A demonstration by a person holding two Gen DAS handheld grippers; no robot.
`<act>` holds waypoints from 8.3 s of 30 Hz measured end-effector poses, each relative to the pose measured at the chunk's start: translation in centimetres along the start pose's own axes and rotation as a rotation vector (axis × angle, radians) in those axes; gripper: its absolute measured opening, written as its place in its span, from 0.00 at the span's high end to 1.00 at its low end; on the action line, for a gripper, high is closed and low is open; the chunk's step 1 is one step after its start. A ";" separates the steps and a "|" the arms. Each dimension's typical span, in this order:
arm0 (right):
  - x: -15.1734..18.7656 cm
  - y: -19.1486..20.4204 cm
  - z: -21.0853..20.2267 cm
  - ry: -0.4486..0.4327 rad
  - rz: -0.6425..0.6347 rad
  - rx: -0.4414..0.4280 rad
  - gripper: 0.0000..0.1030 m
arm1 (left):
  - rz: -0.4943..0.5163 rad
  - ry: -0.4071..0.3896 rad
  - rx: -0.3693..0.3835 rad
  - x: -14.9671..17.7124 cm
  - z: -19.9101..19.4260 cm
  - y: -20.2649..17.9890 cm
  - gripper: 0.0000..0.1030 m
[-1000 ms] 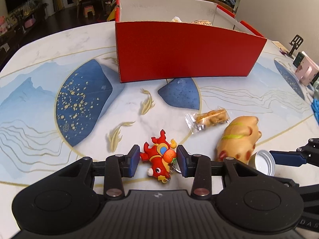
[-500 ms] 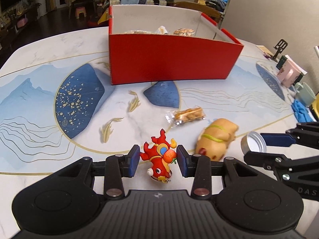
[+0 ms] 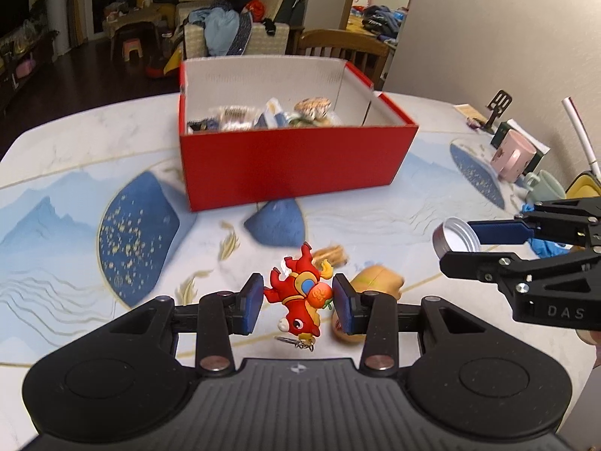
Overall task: Organize objects
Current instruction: 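Lift and carry the dragon keychain and bottle cap over the red box, then lower both items into the box and open both grippers, then withdraw both grippers from the box toward the snack bag and squishy toy, then grasp the snack bag with the left gripper while the right gripper grasps the yellow squishy toy, then lift and carry the snack bag and squishy toy over the red box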
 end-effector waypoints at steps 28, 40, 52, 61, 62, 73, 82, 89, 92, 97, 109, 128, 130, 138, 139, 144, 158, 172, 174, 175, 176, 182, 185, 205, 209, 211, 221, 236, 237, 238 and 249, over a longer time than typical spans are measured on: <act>-12.1 -3.9 1.1 -0.132 -0.078 0.019 0.63 | 0.087 -0.122 -0.056 -14.0 -0.1 2.7 0.62; -15.8 -5.7 5.7 -0.139 -0.099 0.061 0.63 | 0.129 -0.131 -0.148 -19.1 4.0 4.6 0.62; -16.1 -7.4 12.1 -0.036 -0.084 0.094 0.63 | 0.143 -0.015 -0.207 -18.3 11.0 5.7 0.62; -14.8 -7.8 15.9 0.051 -0.067 0.083 0.63 | 0.115 0.082 -0.211 -16.1 14.5 6.5 0.62; -14.6 -7.7 16.2 0.062 -0.068 0.077 0.63 | 0.112 0.090 -0.208 -15.9 14.8 6.5 0.62; -13.3 -6.8 17.6 0.097 -0.084 0.073 0.63 | 0.090 0.157 -0.167 -14.0 17.0 6.6 0.62; -13.0 -7.3 17.9 0.108 -0.061 0.076 0.55 | 0.061 0.176 -0.139 -13.4 17.6 6.4 0.60; -13.2 -7.6 17.2 0.093 -0.056 0.081 0.47 | 0.066 0.160 -0.134 -13.5 17.0 6.1 0.55; -13.4 -7.7 16.5 0.079 -0.061 0.084 0.46 | 0.050 0.143 -0.124 -13.6 16.5 6.1 0.53; -13.8 -7.6 15.1 0.055 -0.058 0.079 0.46 | 0.035 0.112 -0.122 -13.9 15.3 6.1 0.53; -14.5 -6.7 11.0 -0.015 -0.037 0.049 0.39 | 0.009 0.028 -0.119 -14.8 10.9 5.4 0.53; -13.5 -4.5 3.6 -0.127 -0.024 0.003 0.16 | 0.046 -0.073 -0.059 -13.2 4.1 2.5 0.30; -13.2 -3.9 2.8 -0.141 -0.027 -0.005 0.12 | 0.053 -0.076 -0.059 -12.8 3.6 2.2 0.30; -10.4 -2.4 1.1 -0.153 -0.042 -0.039 0.01 | 0.048 -0.069 -0.044 -10.2 2.7 1.7 0.22; -10.0 -2.2 1.0 -0.151 -0.048 -0.035 0.01 | 0.045 -0.065 -0.044 -9.9 2.8 1.7 0.21; -7.4 -1.6 1.3 -0.121 -0.055 -0.040 0.01 | 0.035 -0.043 -0.057 -8.0 3.2 1.6 0.17; -2.4 0.0 3.3 -0.053 -0.075 -0.037 0.01 | -0.031 0.018 -0.066 -4.7 6.2 1.1 0.00; 2.1 1.2 6.4 0.028 -0.068 -0.055 0.01 | -0.096 0.180 -0.034 -1.8 11.9 -0.5 0.00; 2.5 1.3 6.7 0.038 -0.068 -0.054 0.01 | -0.097 0.201 -0.031 -1.5 12.6 -0.9 0.00; 2.7 1.3 6.9 0.043 -0.067 -0.056 0.01 | -0.094 0.211 -0.030 -1.4 12.9 -1.1 0.00; 2.9 1.4 7.0 0.048 -0.068 -0.059 0.01 | -0.091 0.220 -0.033 -1.2 13.2 -1.2 0.00; 3.7 1.8 7.6 0.073 -0.073 -0.068 0.03 | -0.105 0.263 -0.056 -0.6 14.7 -1.3 0.00; 3.9 1.9 7.8 0.085 -0.056 -0.077 0.04 | -0.101 0.272 -0.081 -0.4 15.0 -1.1 0.00; 5.6 2.0 8.1 0.148 0.001 -0.104 0.27 | -0.028 0.220 -0.084 -0.9 13.9 -0.7 0.32; 5.9 1.9 7.7 0.153 0.004 -0.103 0.30 | -0.019 0.205 -0.062 -1.1 14.0 -1.1 0.53; 6.1 1.9 7.4 0.152 -0.001 -0.099 0.31 | -0.022 0.201 -0.038 -1.1 14.0 -1.2 0.69; 7.4 -0.2 5.0 0.147 0.072 -0.059 0.33 | -0.034 0.200 -0.028 -0.5 13.5 -0.7 0.81; 3.2 -3.9 4.2 0.101 0.125 -0.015 0.33 | -0.085 0.148 0.008 -1.1 9.6 -0.4 0.81; 2.8 -4.1 3.9 0.095 0.125 -0.014 0.33 | -0.087 0.140 0.014 -1.2 9.2 -0.4 0.81; 2.4 -4.3 3.6 0.090 0.125 -0.012 0.33 | -0.090 0.133 0.020 -1.3 8.8 -0.4 0.81; -3.6 -5.4 1.0 -0.018 0.065 -0.001 0.33 | -0.105 0.013 0.052 -5.8 4.3 0.7 0.81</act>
Point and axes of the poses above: each gripper's, at about its wrist camera, not at the fingertips, and z roughly the way its jaws point, y to its left, x to its underside, the point moved 9 cm from there along z, roughly the way its jaws point, and after that the axes turned 6 degrees about z, right-handed, at the moved point
